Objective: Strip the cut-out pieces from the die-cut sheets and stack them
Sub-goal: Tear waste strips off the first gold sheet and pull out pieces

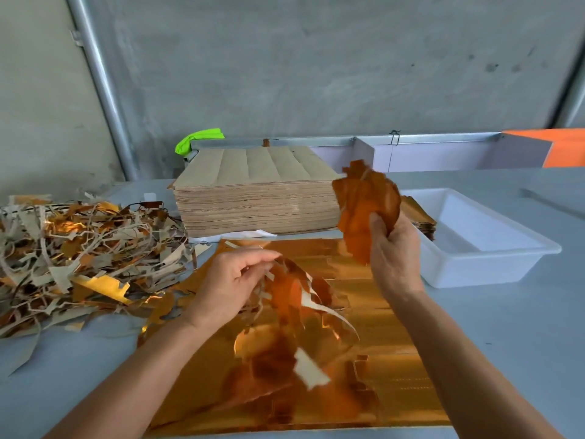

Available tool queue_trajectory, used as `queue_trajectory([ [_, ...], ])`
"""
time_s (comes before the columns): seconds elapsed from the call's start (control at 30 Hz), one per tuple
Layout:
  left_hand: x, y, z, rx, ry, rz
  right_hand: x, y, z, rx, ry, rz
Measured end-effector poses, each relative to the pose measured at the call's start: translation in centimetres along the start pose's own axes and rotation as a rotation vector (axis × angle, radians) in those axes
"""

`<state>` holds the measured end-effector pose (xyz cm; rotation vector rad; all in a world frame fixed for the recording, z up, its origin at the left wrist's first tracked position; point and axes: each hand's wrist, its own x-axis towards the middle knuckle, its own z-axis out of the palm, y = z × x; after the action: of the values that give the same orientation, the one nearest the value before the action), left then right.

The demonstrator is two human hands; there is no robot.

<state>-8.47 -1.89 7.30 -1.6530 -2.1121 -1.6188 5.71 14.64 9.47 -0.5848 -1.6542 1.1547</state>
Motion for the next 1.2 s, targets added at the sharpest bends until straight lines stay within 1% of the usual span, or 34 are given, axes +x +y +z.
queue_trajectory([
  [0.07,0.1,0.0,0.6,-0.092,0.058,-0.114,-1.1,0.3,0.2,0.042,-0.156,0.066],
  [0.17,0.0,0.4,2.1,-0.217,0.109,-0.205,-3.5,0.8,1.1,0.163,-0.370,0.153],
  [0.2,0.0,0.4,2.6,-0.215,0.134,-0.233,-4.1,0.8,1.3,0.186,-0.417,0.164],
  [0.23,0.0,0.4,2.9,-0.165,0.161,-0.258,-4.7,1.0,1.4,0.206,-0.449,0.179],
  [0.3,0.1,0.1,3.2,0.009,0.221,-0.299,-5.5,1.3,1.4,0.277,-0.485,0.227],
  [0.37,0.3,-0.1,3.3,0.095,0.255,-0.316,-6.1,1.8,1.4,0.327,-0.484,0.269],
  [0.47,0.4,0.1,3.5,0.204,0.273,-0.306,-6.6,2.0,1.4,0.367,-0.455,0.291],
  [0.6,0.1,0.3,4.1,0.277,0.277,-0.259,-6.8,1.9,1.7,0.353,-0.404,0.314],
  [0.73,-0.7,0.3,4.1,0.211,0.240,-0.191,-6.5,2.4,1.8,0.402,-0.308,0.526],
  [0.8,-1.1,0.2,4.3,0.204,0.209,-0.084,-6.3,2.6,2.0,0.404,-0.261,0.586],
  [0.87,-1.6,-0.1,4.4,0.236,0.238,0.003,-6.1,2.9,1.8,0.433,-0.190,0.691],
  [0.9,-1.9,-0.3,4.4,0.212,0.284,-0.023,-6.0,3.0,1.6,0.455,-0.156,0.753],
  [0.93,-1.9,-0.4,4.2,0.106,0.330,-0.123,-5.8,3.2,1.2,0.487,-0.117,0.801],
  [0.97,-1.7,-0.5,3.8,-0.084,0.375,-0.269,-5.6,3.5,0.8,0.518,-0.074,0.833],
  [1.03,-1.3,-0.8,2.5,-0.538,0.447,-0.547,-5.4,4.2,0.0,0.528,-0.004,0.876],
  [1.07,-1.2,-1.1,1.7,-0.656,0.461,-0.622,-5.3,4.4,-0.3,0.528,0.030,0.886],
  [1.1,-1.1,-1.6,0.9,-0.676,0.447,-0.654,-5.3,4.7,-0.7,0.530,0.061,0.887],
  [1.13,-1.1,-2.0,0.3,-0.654,0.409,-0.646,-5.3,4.9,-1.0,0.529,0.096,0.879],
  [1.2,-1.3,-2.6,-0.5,-0.495,0.325,-0.554,-5.0,5.2,-1.8,0.522,0.160,0.854],
])
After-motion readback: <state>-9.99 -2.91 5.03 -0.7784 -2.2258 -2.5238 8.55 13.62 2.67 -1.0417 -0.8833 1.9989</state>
